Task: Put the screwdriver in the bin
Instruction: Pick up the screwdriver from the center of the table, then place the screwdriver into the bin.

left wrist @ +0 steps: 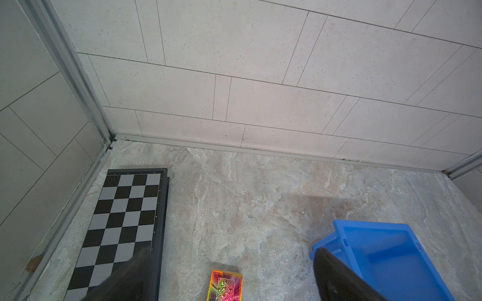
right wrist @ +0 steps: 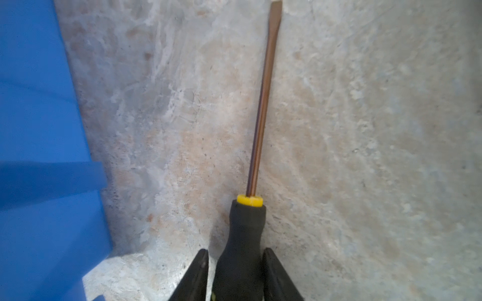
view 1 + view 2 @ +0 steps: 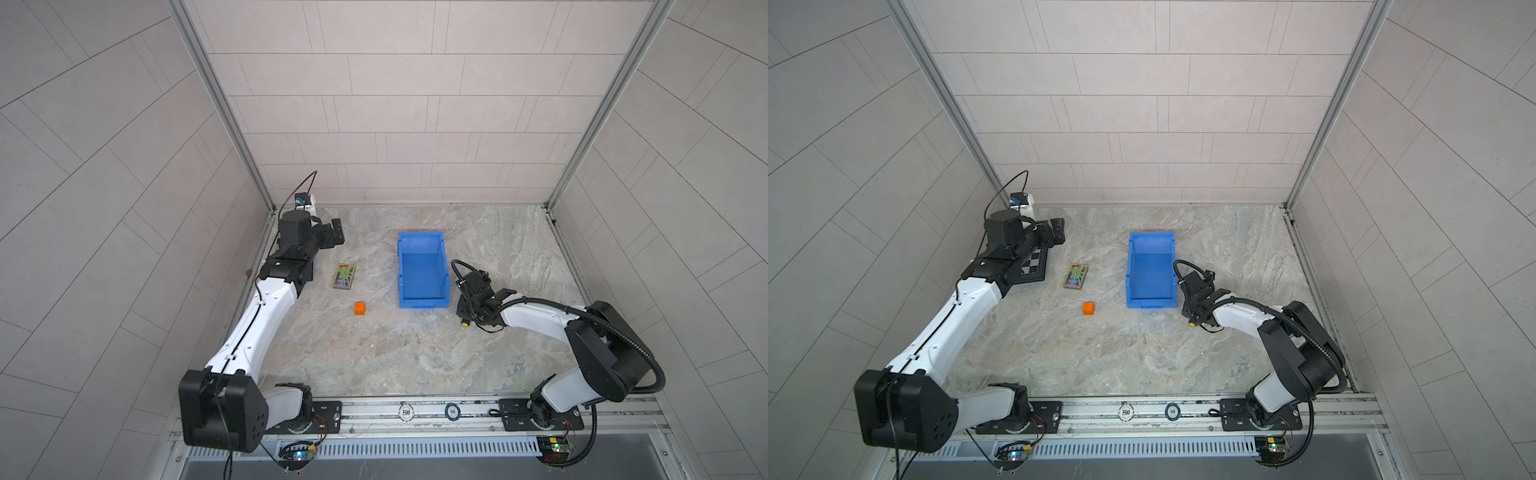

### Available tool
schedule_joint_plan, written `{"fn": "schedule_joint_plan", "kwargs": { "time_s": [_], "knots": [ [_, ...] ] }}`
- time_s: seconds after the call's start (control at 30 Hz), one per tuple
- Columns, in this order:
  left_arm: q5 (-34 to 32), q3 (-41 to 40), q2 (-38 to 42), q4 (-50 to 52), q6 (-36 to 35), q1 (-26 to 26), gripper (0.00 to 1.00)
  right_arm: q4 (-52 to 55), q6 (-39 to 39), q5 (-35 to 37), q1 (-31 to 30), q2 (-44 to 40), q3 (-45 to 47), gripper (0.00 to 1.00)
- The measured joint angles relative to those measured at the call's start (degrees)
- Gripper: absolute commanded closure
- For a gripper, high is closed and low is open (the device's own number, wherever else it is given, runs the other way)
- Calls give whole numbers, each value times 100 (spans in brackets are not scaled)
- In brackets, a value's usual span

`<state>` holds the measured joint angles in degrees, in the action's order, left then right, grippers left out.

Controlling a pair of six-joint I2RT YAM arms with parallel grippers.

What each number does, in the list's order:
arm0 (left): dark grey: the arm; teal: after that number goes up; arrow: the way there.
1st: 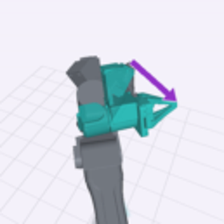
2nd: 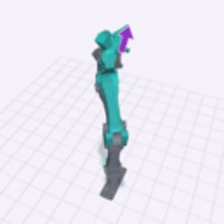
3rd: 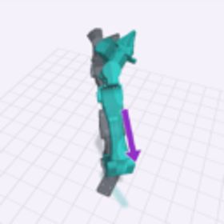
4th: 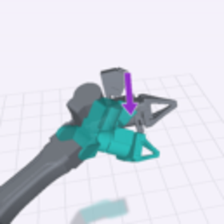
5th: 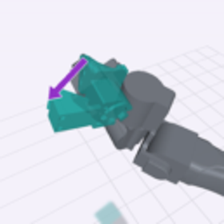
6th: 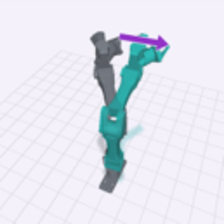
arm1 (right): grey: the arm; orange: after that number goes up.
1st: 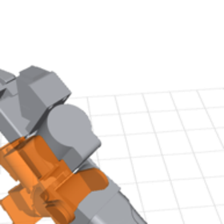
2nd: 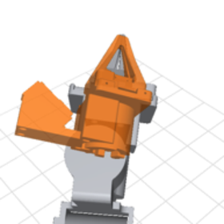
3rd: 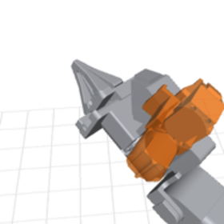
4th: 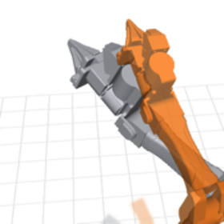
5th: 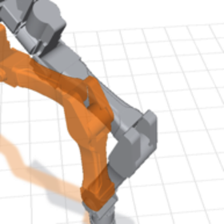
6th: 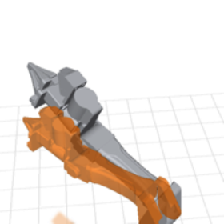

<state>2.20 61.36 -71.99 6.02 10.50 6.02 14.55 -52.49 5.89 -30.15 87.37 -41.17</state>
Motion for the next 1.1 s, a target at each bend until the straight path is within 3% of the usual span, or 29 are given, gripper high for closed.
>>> {"fn": "schedule_joint_plan", "kwargs": {
  "time_s": [0.3, 0.53, 0.8, 1.1],
  "knots": [
    [-37, 0, 0, 52, 0, 0, 0, 177, 17, 146, -20, -118, 39, 73],
    [-107, 0, 0, 98, -2, 0, 1, 822, 396, 411, -17, -721, -214, 73],
    [-166, 0, 2, 131, -2, 0, 1, 1196, 1169, 466, -31, -1193, -1408, 74],
    [-254, 13, 15, 190, -4, -39, 0, 1294, 1781, 341, -503, 94, -3453, 73]
  ]
}}
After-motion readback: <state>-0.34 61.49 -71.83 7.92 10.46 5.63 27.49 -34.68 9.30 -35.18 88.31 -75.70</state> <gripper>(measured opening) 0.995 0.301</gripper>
